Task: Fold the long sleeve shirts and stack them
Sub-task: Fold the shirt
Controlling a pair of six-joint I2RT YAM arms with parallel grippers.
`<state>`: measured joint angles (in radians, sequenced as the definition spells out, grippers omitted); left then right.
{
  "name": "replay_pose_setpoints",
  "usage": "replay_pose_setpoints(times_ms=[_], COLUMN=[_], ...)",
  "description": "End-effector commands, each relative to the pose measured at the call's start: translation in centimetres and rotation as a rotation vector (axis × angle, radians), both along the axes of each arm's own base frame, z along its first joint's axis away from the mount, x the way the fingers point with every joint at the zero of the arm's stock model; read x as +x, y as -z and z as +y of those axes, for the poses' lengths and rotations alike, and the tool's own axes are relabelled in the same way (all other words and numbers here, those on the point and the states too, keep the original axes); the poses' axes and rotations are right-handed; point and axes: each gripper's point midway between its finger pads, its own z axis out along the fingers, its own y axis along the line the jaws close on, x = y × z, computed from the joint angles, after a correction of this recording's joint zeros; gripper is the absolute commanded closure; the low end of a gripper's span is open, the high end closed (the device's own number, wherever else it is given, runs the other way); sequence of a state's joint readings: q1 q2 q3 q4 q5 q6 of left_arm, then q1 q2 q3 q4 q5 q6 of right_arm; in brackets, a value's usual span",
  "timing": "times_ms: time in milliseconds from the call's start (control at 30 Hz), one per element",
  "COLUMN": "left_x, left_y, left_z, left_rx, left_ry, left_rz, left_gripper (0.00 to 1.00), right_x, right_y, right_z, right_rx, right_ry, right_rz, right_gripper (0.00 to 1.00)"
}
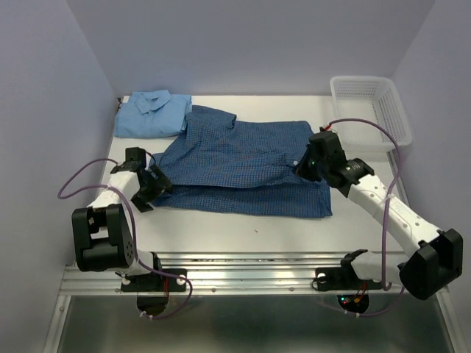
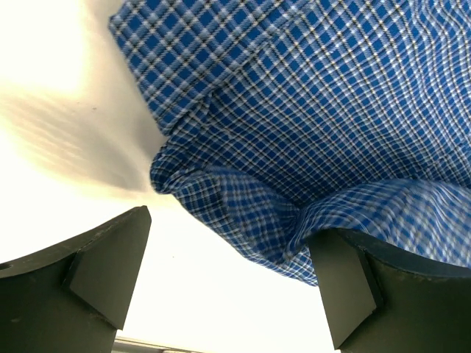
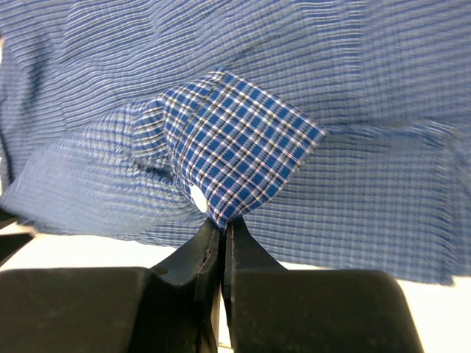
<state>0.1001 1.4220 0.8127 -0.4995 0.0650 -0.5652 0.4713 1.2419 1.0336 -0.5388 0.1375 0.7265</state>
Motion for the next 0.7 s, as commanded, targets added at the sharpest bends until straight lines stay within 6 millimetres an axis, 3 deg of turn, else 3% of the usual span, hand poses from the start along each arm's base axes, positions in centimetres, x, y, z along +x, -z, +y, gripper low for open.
replay_pose_setpoints(times_ms=[0,300,433,567,667], left_x=[-0.7,-1.8,-2.0,-2.5,-2.5], left_y=[-0.7,-2.4,-2.3,-2.4,-2.9], left_z=[1.1,3.7,3.5,3.6,3.7], left_rx=[0.051,0.186,0.174,0.180,0.184], left_ry=[-0.026,-0.112,-0.107,-0.111,-0.114], left_rz=[0.018,0.027,0.033,0.045,0.031], left_gripper=[0.01,0.01,0.01,0.01,0.01], right_x=[-1.8,-3.2,-3.3,-3.7,-4.1], right_y=[-1.2,-1.6,-1.9,-1.0,1.0], right_z=[-3.7,-7.4,-8.7,-9.2,-9.5], right_rx=[-0.101,-0.207,-0.261,-0.283,-0.319], right_ry=[0.111,0.211,0.238,0.242,0.246], right_rz=[0.020,0.027,0.033,0.068,0.115], right_gripper=[0.99,0.99,0.99,0.99,0.99])
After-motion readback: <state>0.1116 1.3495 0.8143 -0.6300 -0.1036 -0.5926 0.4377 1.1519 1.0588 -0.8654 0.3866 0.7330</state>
